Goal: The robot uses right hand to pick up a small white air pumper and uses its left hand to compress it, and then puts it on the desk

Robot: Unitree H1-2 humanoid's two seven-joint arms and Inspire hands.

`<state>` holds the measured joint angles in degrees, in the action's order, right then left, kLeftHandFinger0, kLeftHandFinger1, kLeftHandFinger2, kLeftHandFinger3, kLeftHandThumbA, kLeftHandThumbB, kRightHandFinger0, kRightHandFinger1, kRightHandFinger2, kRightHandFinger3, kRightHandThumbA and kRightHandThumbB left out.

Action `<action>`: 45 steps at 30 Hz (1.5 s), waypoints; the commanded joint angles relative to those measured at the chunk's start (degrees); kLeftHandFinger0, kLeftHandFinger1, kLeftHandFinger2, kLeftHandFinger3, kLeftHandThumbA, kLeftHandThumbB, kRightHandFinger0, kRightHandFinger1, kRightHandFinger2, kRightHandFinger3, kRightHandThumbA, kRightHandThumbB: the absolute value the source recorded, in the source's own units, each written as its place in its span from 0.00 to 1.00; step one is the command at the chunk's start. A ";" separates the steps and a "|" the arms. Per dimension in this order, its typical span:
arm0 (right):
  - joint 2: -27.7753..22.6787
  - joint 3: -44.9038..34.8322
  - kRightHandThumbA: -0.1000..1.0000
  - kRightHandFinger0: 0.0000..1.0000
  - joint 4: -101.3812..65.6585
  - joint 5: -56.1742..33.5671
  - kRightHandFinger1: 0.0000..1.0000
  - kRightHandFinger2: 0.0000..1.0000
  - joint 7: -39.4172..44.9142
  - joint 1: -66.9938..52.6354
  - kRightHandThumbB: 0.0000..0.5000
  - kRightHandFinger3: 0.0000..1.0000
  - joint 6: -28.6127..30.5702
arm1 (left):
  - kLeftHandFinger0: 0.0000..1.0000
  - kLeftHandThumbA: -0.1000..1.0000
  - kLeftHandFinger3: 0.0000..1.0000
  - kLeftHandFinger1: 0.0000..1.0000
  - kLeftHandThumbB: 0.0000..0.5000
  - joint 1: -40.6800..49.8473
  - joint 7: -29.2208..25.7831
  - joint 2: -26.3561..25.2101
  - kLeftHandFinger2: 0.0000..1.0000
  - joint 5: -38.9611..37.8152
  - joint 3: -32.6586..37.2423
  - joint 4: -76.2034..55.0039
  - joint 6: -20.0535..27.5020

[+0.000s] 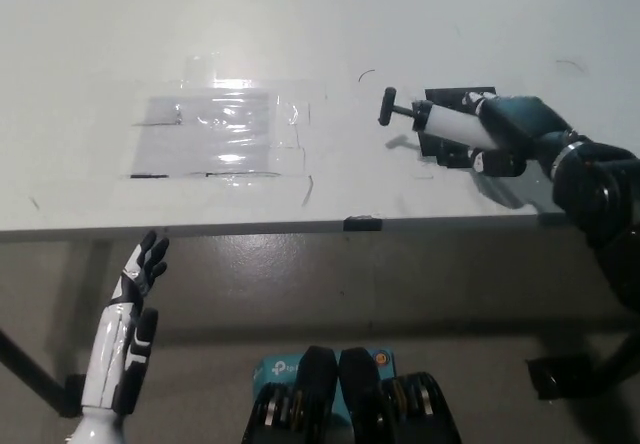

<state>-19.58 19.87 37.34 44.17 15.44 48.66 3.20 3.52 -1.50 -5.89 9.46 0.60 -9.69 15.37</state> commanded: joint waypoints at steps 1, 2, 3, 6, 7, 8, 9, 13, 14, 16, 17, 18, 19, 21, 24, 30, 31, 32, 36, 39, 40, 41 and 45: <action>0.70 0.12 0.33 0.24 1.50 -0.41 0.46 0.61 -5.71 5.57 0.54 0.72 1.55 | 1.00 1.00 1.00 1.00 0.45 0.08 -0.04 -0.51 1.00 0.11 0.07 -0.19 4.02; 0.68 0.06 0.38 0.48 0.78 -1.29 0.67 0.79 -3.86 5.55 0.58 0.87 1.29 | 1.00 1.00 1.00 1.00 0.45 0.08 0.00 -0.58 1.00 0.12 0.03 -0.09 4.04; 0.33 0.53 0.46 0.89 0.34 -1.68 0.95 0.97 -1.81 5.66 0.58 1.00 1.44 | 1.00 1.00 1.00 1.00 0.46 0.09 0.00 -0.61 1.00 0.10 -0.02 0.01 4.16; -0.60 1.55 0.63 1.00 -1.40 -2.17 1.00 1.00 1.20 5.05 0.70 1.00 1.95 | 1.00 1.00 1.00 1.00 0.46 0.27 0.04 -0.66 1.00 0.06 -0.17 0.20 4.04; -0.72 1.65 0.66 1.00 -1.66 -2.41 1.00 1.00 1.32 4.86 0.74 1.00 2.31 | 1.00 1.00 1.00 1.00 0.47 0.33 0.18 -0.68 1.00 -0.16 -0.17 0.12 3.89; -0.84 1.52 0.71 1.00 -2.10 -2.91 1.00 1.00 1.54 4.60 0.81 1.00 2.63 | 1.00 1.00 1.00 1.00 0.49 0.40 0.31 -0.69 1.00 -0.35 -0.18 -0.11 3.54; -0.93 1.36 0.74 1.00 -2.69 -3.28 1.00 1.00 1.77 4.33 0.86 1.00 2.42 | 1.00 1.00 1.00 1.00 0.49 0.47 0.39 -0.71 1.00 -0.51 -0.19 -0.28 3.53; -1.54 -0.46 0.77 1.00 -6.05 -6.20 1.00 1.00 4.31 3.75 0.91 1.00 0.74 | 1.00 1.00 1.00 1.00 0.46 0.28 0.34 -0.92 1.00 -0.51 -0.30 -0.02 4.14; -1.65 -0.82 0.78 1.00 -6.96 -6.78 1.00 1.00 5.08 3.72 0.92 1.00 0.14 | 1.00 1.00 1.00 1.00 0.46 0.35 0.37 -0.97 1.00 -0.77 -0.37 -0.03 4.16; -2.09 -2.57 0.78 1.00 -8.55 -9.47 1.00 1.00 5.87 3.49 0.93 1.00 0.39 | 1.00 1.00 1.00 1.00 0.47 0.23 0.33 -0.97 1.00 -0.72 -0.41 0.02 4.37; -2.29 -2.91 0.80 1.00 -9.30 -9.84 1.00 1.00 6.11 3.47 0.92 1.00 0.31 | 1.00 1.00 1.00 1.00 0.47 0.22 0.35 -0.97 1.00 -0.72 -0.42 -0.04 4.31; -2.53 -3.73 0.84 1.00 -10.51 -10.97 1.00 1.00 6.51 3.38 0.92 1.00 0.18 | 1.00 1.00 1.00 1.00 0.47 0.25 0.46 -0.97 1.00 -0.78 -0.35 -0.21 4.12; -2.60 -4.03 0.85 1.00 -10.93 -11.41 1.00 1.00 6.67 3.33 0.92 1.00 0.11 | 1.00 1.00 1.00 1.00 0.47 0.26 0.50 -0.97 1.00 -0.80 -0.32 -0.28 4.05; -3.26 -5.75 0.93 1.00 -13.92 -13.17 1.00 1.00 5.99 3.22 0.91 1.00 1.39 | 1.00 1.00 1.00 1.00 0.50 0.15 0.56 -0.97 1.00 -1.32 -0.41 -0.16 3.95; -3.87 -7.91 0.96 1.00 -21.57 -13.58 1.00 1.00 4.46 1.88 0.85 1.00 0.60 | 1.00 1.00 1.00 1.00 0.51 -0.13 0.52 -0.96 1.00 -1.03 -0.35 -0.06 3.90; -0.33 -15.15 1.00 1.00 -50.00 -21.69 1.00 1.00 2.31 -10.24 0.62 1.00 -2.19 | 1.00 1.00 1.00 1.00 0.51 -2.88 1.39 -1.23 1.00 -2.41 0.07 0.62 4.26; 0.63 -15.57 1.00 1.00 -53.27 -22.46 1.00 1.00 1.63 -12.51 0.62 1.00 -2.13 | 1.00 1.00 1.00 1.00 0.51 -3.02 1.51 -1.25 1.00 -2.58 0.16 0.71 4.38; 2.27 -15.75 1.00 1.00 -56.31 -23.53 1.00 1.00 -0.19 -16.29 0.59 1.00 -0.30 | 1.00 1.00 1.00 1.00 0.48 -3.21 1.98 -1.48 1.00 -3.22 0.38 1.00 4.75; 6.81 -14.90 1.00 1.00 -57.48 -22.91 1.00 1.00 -4.12 -26.32 0.63 1.00 3.98 | 1.00 1.00 1.00 1.00 0.47 -2.82 3.33 -1.99 1.00 -5.96 0.71 1.62 4.41; 10.85 -16.59 1.00 1.00 -54.68 -25.63 1.00 1.00 -6.57 -30.13 0.65 1.00 5.82 | 1.00 1.00 1.00 1.00 0.47 -2.63 3.50 -2.02 1.00 -6.07 0.66 2.18 4.41; 11.77 -17.12 1.00 1.00 -53.35 -26.26 1.00 1.00 -7.46 -31.06 0.62 1.00 7.54 | 1.00 1.00 1.00 1.00 0.47 -2.62 3.59 -1.96 1.00 -6.27 0.71 2.47 4.41; 12.97 -17.87 1.00 1.00 -51.77 -27.75 1.00 1.00 -8.00 -31.91 0.59 1.00 9.12 | 1.00 1.00 1.00 1.00 0.49 -2.87 3.66 -1.86 1.00 -6.49 0.74 3.23 4.74; 15.41 -18.99 1.00 1.00 -47.03 -28.01 1.00 1.00 -8.89 -33.72 0.56 1.00 12.11 | 1.00 1.00 1.00 1.00 0.49 -2.83 3.99 -1.70 1.00 -6.75 0.81 4.58 5.32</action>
<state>-5.65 2.92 -11.77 21.67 12.85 13.71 8.16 1.36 0.86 -6.90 5.14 0.88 -5.42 17.75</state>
